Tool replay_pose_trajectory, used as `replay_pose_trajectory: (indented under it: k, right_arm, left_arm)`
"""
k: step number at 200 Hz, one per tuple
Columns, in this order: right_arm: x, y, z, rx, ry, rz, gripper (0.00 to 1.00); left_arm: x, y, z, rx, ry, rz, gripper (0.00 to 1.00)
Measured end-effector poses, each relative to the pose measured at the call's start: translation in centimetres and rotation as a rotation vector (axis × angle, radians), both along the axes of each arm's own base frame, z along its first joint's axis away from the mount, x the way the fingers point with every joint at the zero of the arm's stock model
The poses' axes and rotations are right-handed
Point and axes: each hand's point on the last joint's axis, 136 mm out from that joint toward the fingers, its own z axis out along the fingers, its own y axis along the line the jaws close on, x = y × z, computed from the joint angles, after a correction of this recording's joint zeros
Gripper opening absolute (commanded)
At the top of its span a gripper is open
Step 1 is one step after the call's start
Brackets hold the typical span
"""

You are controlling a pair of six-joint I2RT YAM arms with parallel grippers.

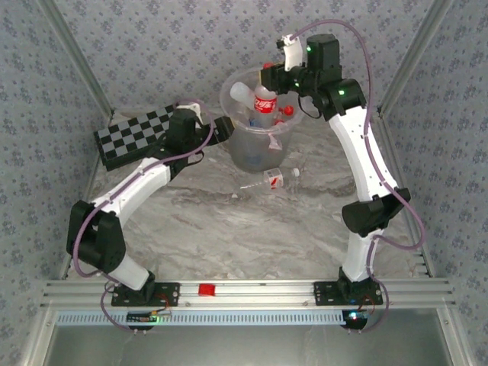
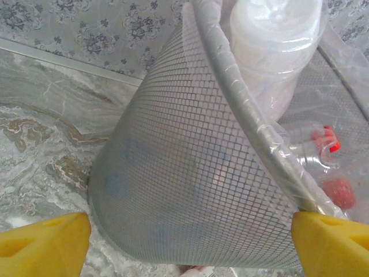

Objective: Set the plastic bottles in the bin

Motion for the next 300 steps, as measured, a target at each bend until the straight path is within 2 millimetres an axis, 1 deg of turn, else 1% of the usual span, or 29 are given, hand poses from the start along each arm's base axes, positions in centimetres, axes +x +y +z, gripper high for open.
replay_pose_trajectory:
  k: [13, 21, 52, 90, 117, 164, 184, 193, 205, 220, 228, 235, 241, 245, 260, 265, 275, 288, 300]
  right_arm:
    - [0.1, 0.0, -0.3, -0.005, 0.011, 0.003, 0.0]
    - [0.2, 0.2, -0.8, -0.017, 0.026, 0.004, 0.0]
    - [1.0, 0.9, -4.7, -0.094, 0.096, 0.008, 0.0]
    - [1.6, 1.3, -8.2, -0.174, 0.112, 0.01, 0.0]
    - [1.9, 1.6, -9.5, -0.191, 0.091, 0.031, 0.0]
    - [1.8, 2.3, -11.7, -0.171, 0.068, 0.094, 0.0]
    - [1.9, 2.0, -11.7, -0.15, 0.06, 0.109, 0.0]
    - [1.9, 1.9, -11.7, -0.146, 0.06, 0.112, 0.05]
    - [1.8, 1.8, -11.6, -0.145, 0.064, 0.114, 0.16]
    - [1.4, 1.6, -11.4, -0.15, 0.074, 0.113, 0.31]
    - [1.2, 1.5, -11.2, -0.152, 0.082, 0.113, 0.42]
    - [1.0, 1.4, -11.2, -0.154, 0.098, 0.11, 0.5]
    - [0.5, 1.2, -11.4, -0.159, 0.123, 0.111, 0.53]
    - [0.2, 1.1, -11.5, -0.155, 0.144, 0.107, 0.58]
    - [-0.9, 0.8, -12.0, -0.169, 0.202, 0.106, 0.62]
    - [-1.2, 0.7, -12.0, -0.17, 0.214, 0.104, 0.66]
    - [-1.6, 0.5, -11.7, -0.172, 0.226, 0.101, 0.66]
    - [-1.8, 0.3, -10.7, -0.168, 0.224, 0.089, 0.65]
    - [-1.9, 0.1, -9.3, -0.16, 0.205, 0.077, 0.61]
  left_arm:
    - [0.3, -0.1, -0.1, -0.003, 0.003, 0.002, 0.91]
    - [0.5, -0.2, -0.3, -0.005, 0.007, 0.002, 0.91]
    - [0.9, -0.7, -1.1, -0.006, 0.029, -0.005, 0.91]
    - [1.2, -1.1, -1.4, -0.008, 0.037, -0.02, 0.91]
    - [1.2, -1.1, -1.4, -0.009, 0.037, -0.021, 0.91]
    - [1.3, -1.1, -1.6, -0.013, 0.046, -0.018, 0.91]
    - [1.4, -0.8, -1.6, -0.012, 0.047, -0.009, 0.91]
    - [1.4, -0.8, -1.7, -0.012, 0.047, -0.009, 0.91]
    - [1.4, -0.9, -1.7, -0.012, 0.047, -0.01, 0.91]
    - [1.4, -0.9, -1.6, -0.013, 0.048, -0.013, 0.91]
    - [1.4, -0.9, -1.6, -0.014, 0.047, -0.014, 0.91]
    - [1.3, -1.0, -1.6, -0.014, 0.048, -0.017, 0.91]
    - [1.3, -1.0, -1.6, -0.015, 0.048, -0.018, 0.91]
    - [1.3, -1.0, -1.6, -0.014, 0.048, -0.017, 0.91]
    - [1.3, -1.0, -1.6, -0.015, 0.048, -0.02, 0.91]
    - [1.3, -1.0, -1.6, -0.015, 0.048, -0.021, 0.91]
    - [1.3, -1.1, -1.6, -0.017, 0.049, -0.024, 0.91]
    - [1.3, -1.1, -1.6, -0.016, 0.049, -0.024, 0.91]
    - [1.2, -1.1, -1.6, -0.017, 0.05, -0.027, 0.91]
